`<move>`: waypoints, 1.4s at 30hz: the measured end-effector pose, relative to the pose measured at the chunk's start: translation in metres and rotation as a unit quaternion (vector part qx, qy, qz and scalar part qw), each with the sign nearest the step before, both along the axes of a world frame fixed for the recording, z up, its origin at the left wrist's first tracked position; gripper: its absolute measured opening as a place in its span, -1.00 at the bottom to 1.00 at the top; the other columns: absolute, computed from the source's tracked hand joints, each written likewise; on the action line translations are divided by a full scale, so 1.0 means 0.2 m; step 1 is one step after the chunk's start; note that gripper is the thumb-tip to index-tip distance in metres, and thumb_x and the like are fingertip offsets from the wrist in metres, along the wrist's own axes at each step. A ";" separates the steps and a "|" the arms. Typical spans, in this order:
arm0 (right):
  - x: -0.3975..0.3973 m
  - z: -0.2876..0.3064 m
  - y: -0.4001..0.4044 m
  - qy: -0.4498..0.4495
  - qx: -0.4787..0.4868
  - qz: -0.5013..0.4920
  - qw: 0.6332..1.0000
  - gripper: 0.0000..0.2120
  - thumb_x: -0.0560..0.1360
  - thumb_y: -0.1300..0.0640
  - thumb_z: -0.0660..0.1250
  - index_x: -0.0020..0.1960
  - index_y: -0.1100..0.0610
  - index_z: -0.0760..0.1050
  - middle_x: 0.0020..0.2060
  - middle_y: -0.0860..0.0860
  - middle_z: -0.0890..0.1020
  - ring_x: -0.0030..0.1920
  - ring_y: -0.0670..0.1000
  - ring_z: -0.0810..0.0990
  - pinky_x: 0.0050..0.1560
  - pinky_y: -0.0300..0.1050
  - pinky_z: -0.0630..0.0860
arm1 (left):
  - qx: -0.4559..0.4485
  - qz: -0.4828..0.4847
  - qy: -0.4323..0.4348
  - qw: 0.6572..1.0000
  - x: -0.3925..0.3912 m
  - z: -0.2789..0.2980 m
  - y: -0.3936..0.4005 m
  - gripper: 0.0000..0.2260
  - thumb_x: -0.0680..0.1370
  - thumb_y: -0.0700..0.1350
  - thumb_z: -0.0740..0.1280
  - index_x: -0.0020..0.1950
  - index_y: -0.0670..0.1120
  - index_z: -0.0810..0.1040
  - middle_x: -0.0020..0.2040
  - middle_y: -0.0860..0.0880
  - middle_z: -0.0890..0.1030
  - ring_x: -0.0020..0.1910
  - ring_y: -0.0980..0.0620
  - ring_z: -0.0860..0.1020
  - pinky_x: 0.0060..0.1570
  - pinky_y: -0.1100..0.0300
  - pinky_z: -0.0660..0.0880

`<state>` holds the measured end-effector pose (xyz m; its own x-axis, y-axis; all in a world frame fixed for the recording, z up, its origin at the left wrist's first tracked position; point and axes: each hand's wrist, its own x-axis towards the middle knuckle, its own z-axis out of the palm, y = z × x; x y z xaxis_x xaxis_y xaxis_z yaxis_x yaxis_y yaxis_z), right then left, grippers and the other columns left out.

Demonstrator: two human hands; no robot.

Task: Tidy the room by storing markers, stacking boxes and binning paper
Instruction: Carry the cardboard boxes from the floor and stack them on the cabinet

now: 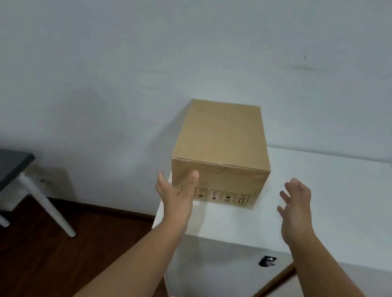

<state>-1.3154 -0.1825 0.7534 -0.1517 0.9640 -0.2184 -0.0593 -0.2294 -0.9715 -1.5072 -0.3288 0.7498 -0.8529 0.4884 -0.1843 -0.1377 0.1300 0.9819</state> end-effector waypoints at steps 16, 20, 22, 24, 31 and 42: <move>2.37 -0.39 -0.67 -0.117 -0.157 -0.309 0.931 -0.85 0.57 0.17 0.23 0.08 0.13 0.54 -0.17 0.07 0.63 -0.27 0.03 0.55 -0.35 -0.15 0.41 | -0.125 -0.541 0.074 0.828 2.03 -0.30 0.10 -0.54 0.54 0.06 0.32 0.43 0.04 0.40 0.44 0.04 0.40 0.38 0.05 0.38 0.37 0.15 0.29; 3.03 -0.42 -0.99 -0.146 -0.181 -0.399 0.887 -0.88 0.60 0.15 0.20 0.07 0.11 0.49 -0.26 0.05 0.58 -0.37 0.01 0.49 -0.36 -0.19 0.35 | -0.157 -0.655 0.047 0.738 2.69 -0.39 0.05 -0.55 0.50 0.09 0.35 0.39 0.09 0.44 0.38 0.06 0.45 0.29 0.06 0.46 0.23 0.13 0.41; 3.28 -0.43 -1.12 -0.163 -0.189 -0.423 0.871 -0.88 0.60 0.14 0.20 0.04 0.10 0.51 -0.27 0.04 0.59 -0.39 0.01 0.49 -0.39 -0.22 0.37 | -0.172 -0.697 0.038 0.695 2.96 -0.41 0.03 -0.56 0.50 0.09 0.35 0.37 0.10 0.45 0.34 0.10 0.48 0.19 0.11 0.47 0.12 0.17 0.41; 3.48 -0.45 -1.22 -0.185 -0.213 -0.427 0.859 -0.89 0.57 0.11 0.22 -0.02 0.07 0.52 -0.24 0.03 0.61 -0.37 0.00 0.51 -0.40 -0.22 0.37 | -0.180 -0.731 0.038 0.657 3.20 -0.43 0.03 -0.61 0.52 0.07 0.35 0.34 0.09 0.47 0.32 0.09 0.50 0.15 0.12 0.46 0.06 0.19 0.39; 4.03 -0.63 -1.31 -0.213 -0.293 -0.427 0.828 -0.92 0.47 0.14 0.36 -0.07 0.01 0.49 -0.21 0.06 0.59 -0.38 0.04 0.45 -0.40 -0.16 0.35 | -0.219 -0.774 0.051 0.592 3.83 -0.55 0.19 -0.59 0.53 0.05 0.34 0.37 0.05 0.46 0.28 0.05 0.51 0.05 0.10 0.47 -0.16 0.22 0.38; 4.78 -0.96 -0.80 -0.185 -0.343 -0.465 0.795 -0.55 0.49 0.12 0.38 0.35 0.15 0.44 -0.04 0.09 0.53 -0.31 -0.04 0.42 -0.36 -0.21 0.30 | -0.298 -0.792 0.085 0.526 4.68 -0.94 0.81 -0.56 0.57 0.02 0.32 0.43 -0.03 0.40 0.38 -0.04 0.47 0.13 0.04 0.41 0.05 0.14 0.32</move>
<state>-0.3596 -0.3433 0.5607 0.7538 0.2555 -0.6054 -0.2537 -0.7366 -0.6269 -0.5704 -0.1675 0.5625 0.5083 0.5095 -0.6943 0.6903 0.2408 0.6822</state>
